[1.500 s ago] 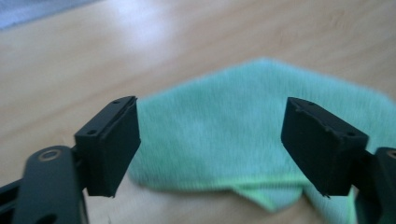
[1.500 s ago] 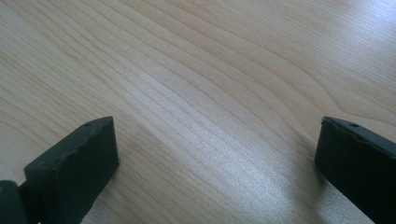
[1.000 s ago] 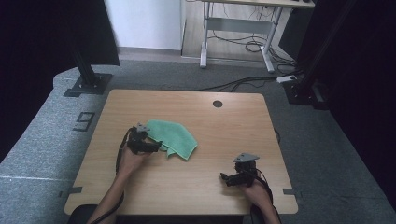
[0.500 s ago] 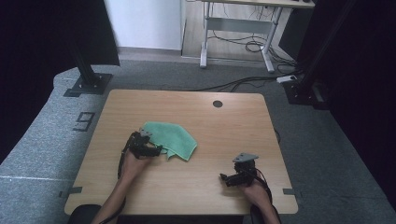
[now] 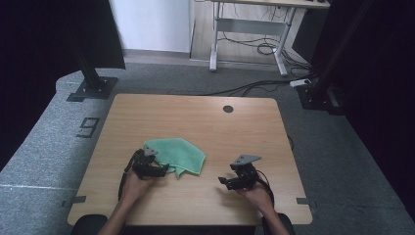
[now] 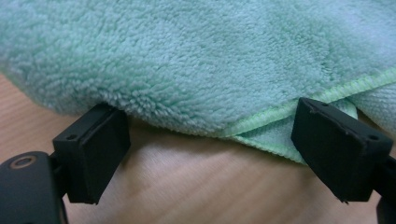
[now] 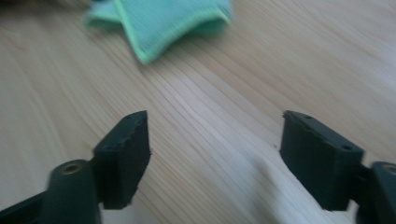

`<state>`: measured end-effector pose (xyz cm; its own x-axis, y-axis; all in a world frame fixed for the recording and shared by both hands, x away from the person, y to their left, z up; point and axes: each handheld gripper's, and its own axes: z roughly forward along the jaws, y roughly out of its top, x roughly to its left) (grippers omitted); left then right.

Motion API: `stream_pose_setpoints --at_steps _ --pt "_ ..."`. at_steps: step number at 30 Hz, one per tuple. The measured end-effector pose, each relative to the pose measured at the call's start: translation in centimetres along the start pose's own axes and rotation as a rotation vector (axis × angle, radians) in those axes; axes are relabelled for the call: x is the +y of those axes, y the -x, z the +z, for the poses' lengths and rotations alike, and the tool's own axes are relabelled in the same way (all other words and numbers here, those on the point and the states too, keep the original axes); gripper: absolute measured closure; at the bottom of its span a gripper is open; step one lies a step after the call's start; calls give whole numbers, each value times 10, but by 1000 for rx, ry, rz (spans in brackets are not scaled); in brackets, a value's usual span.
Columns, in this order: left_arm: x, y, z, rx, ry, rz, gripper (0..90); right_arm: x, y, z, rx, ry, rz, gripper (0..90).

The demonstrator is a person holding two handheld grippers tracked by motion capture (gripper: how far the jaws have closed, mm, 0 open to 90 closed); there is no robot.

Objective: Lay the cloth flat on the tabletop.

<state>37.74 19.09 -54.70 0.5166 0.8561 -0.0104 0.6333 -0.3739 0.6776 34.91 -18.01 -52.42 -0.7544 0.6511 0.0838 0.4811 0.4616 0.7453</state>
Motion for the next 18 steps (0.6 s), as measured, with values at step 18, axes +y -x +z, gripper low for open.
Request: stream_pose_setpoints --at_steps 18 --pt "-3 3 -2 -4 9 5 116 62 -43 73 149 -108 -171 630"
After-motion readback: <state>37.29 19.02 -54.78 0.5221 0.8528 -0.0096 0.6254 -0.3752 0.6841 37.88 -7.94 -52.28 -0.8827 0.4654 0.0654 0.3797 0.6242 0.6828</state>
